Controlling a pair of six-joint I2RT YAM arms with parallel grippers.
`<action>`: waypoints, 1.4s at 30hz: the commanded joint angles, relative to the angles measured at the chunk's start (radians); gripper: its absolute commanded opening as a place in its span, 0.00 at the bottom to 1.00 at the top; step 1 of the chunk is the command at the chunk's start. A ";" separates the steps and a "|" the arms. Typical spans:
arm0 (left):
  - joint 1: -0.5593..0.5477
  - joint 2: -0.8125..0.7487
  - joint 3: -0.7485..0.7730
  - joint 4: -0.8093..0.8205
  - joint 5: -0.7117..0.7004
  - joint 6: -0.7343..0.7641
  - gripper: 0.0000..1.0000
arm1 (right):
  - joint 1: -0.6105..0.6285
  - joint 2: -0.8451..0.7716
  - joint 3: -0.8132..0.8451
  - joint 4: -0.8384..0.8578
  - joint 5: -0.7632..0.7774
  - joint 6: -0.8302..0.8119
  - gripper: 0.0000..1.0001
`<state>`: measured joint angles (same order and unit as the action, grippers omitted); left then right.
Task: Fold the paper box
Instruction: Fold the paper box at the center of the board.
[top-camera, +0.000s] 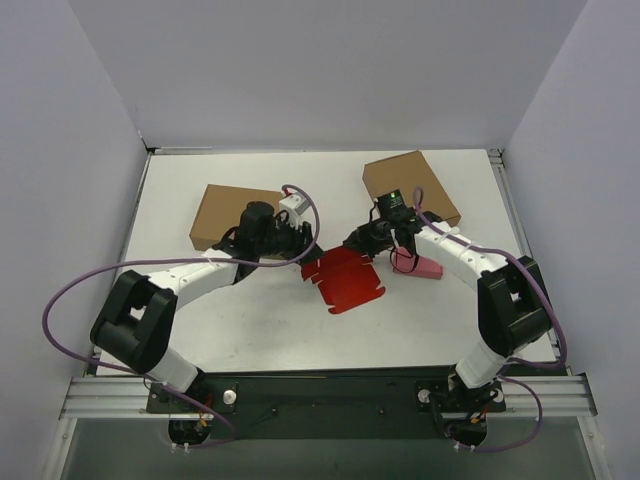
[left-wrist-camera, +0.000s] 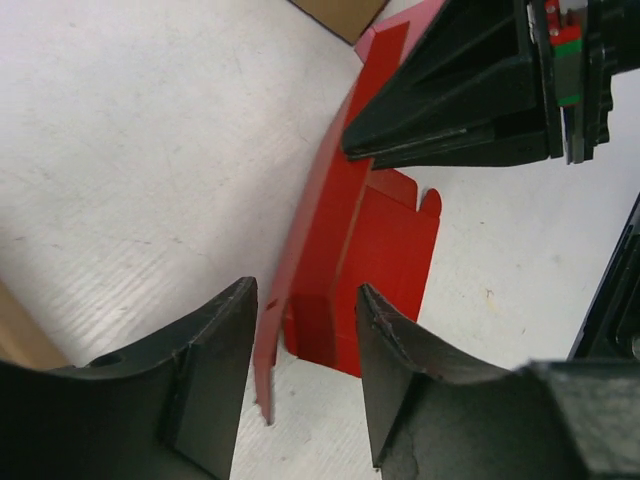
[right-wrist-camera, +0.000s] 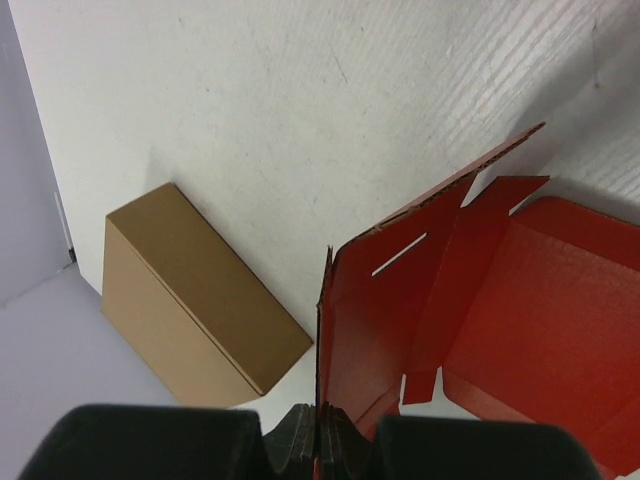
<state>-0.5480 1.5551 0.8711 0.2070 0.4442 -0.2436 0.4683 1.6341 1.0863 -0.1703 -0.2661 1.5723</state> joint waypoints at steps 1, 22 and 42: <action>0.106 -0.105 0.045 -0.078 0.085 0.091 0.56 | 0.009 -0.022 -0.017 -0.028 -0.056 -0.005 0.00; -0.046 -0.043 0.114 -0.317 -0.078 0.437 0.57 | 0.010 -0.016 -0.017 -0.028 -0.073 -0.021 0.00; -0.092 0.048 0.157 -0.176 -0.121 0.445 0.57 | 0.018 -0.016 -0.020 -0.014 -0.091 -0.032 0.00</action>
<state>-0.6197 1.5898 0.9684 -0.0719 0.3161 0.1898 0.4725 1.6337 1.0752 -0.1619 -0.3286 1.5425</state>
